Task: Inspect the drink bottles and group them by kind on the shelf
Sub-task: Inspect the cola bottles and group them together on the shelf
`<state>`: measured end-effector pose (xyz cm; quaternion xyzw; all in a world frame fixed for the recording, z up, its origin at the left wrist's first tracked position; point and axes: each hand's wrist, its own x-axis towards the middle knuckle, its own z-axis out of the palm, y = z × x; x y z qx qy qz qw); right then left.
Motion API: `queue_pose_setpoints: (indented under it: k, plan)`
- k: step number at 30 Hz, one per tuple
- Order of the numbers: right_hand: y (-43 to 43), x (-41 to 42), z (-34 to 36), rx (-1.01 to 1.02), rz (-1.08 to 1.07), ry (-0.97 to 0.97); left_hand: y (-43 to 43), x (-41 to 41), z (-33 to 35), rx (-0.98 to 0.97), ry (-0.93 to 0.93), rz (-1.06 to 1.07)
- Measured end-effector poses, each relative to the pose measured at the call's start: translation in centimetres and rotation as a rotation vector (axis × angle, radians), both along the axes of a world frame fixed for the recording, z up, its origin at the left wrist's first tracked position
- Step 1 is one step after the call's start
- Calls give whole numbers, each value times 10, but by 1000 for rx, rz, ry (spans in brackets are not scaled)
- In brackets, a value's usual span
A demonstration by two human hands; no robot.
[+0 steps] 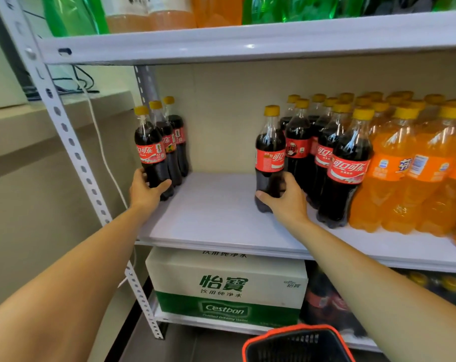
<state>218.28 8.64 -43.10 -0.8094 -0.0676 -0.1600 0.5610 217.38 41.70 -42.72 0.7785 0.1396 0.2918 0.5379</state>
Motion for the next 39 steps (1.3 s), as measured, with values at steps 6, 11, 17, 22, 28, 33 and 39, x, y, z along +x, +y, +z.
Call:
queue_pose_setpoints:
  k: [6, 11, 17, 22, 28, 33, 39]
  plan:
    - [-2, 3, 2, 44, 172, 50, 6, -3, -4, -37, 1, -92]
    - [-5, -2, 5, 72, 241, 79, 0, -6, -5, -11, 84, -69]
    - [-16, -25, 1, 133, 316, 104, -44, -35, 4, 10, -3, 305]
    - [-34, -64, 0, 213, 357, 106, -121, -76, 40, -208, -103, -11]
    - [-57, -130, 8, 234, 330, 74, -213, -136, 71, -310, -8, -596]
    - [-76, -172, 8, 248, 350, 20, -246, -170, 68, -307, -28, -693]
    - [-88, -196, -6, 154, 350, 32, -257, -186, 47, -245, -83, -719]
